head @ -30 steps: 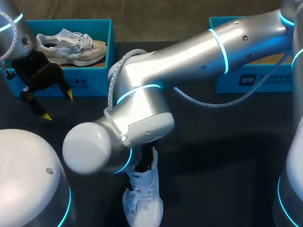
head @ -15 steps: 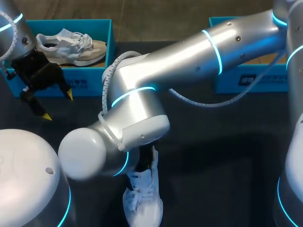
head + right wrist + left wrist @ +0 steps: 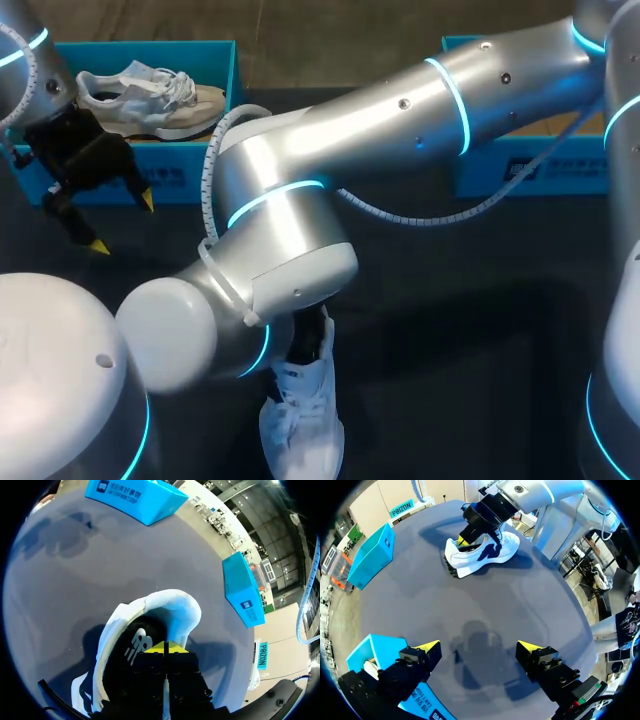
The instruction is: Take the shoe out of the shoebox, open the shoe tongue, remove and reinsert the insole, then place the shoe into the shoebox
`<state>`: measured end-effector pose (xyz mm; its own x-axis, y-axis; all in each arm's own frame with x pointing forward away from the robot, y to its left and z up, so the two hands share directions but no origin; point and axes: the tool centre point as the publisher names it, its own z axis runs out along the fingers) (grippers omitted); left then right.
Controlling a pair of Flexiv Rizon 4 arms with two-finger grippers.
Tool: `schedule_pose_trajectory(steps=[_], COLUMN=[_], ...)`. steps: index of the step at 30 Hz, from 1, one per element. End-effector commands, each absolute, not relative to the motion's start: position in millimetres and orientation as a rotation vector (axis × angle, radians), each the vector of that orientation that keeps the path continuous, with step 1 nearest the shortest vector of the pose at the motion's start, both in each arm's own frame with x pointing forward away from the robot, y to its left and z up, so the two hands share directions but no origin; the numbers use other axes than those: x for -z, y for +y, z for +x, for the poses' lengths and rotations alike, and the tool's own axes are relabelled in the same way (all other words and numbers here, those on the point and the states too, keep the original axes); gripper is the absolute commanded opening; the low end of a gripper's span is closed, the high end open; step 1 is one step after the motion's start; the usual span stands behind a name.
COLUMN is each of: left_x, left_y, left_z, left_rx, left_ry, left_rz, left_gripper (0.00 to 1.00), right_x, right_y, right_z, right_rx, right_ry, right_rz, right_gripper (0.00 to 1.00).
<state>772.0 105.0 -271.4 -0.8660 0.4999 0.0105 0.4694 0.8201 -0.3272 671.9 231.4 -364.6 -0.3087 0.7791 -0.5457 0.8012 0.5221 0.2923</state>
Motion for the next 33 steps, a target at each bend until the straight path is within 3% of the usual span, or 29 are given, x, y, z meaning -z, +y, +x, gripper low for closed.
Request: schedule_pose_trajectory(steps=[1,5,6,10,19,33], left_x=[270.8,270.8,270.8,270.8,270.8,270.8], left_y=[105.5,105.5,105.5,105.5,105.5,105.5], left_z=[771.6,771.6,771.6,771.6,771.6,771.6], left_rx=[-0.481,-0.481,-0.481,-0.481,-0.481,-0.481], left_ry=[-2.906,-2.906,-2.906,-2.906,-2.906,-2.906], left_rz=[-0.775,-0.775,-0.775,-0.775,-0.775,-0.775], left_gripper=[1.00,1.00,1.00,1.00,1.00,1.00], right_x=[369.1,369.1,395.5,405.2,405.0,359.9], right_y=[232.9,232.9,235.9,238.6,238.7,236.5], right_z=[665.0,665.0,671.8,670.3,667.8,661.5], right_rx=[-0.148,-0.148,-0.107,-0.095,-0.112,-0.142], right_ry=[1.775,1.775,1.816,1.836,1.850,1.867], right_rz=[1.717,1.717,1.762,1.780,1.795,1.789], right_gripper=[0.00,0.00,0.00,0.00,0.00,0.00])
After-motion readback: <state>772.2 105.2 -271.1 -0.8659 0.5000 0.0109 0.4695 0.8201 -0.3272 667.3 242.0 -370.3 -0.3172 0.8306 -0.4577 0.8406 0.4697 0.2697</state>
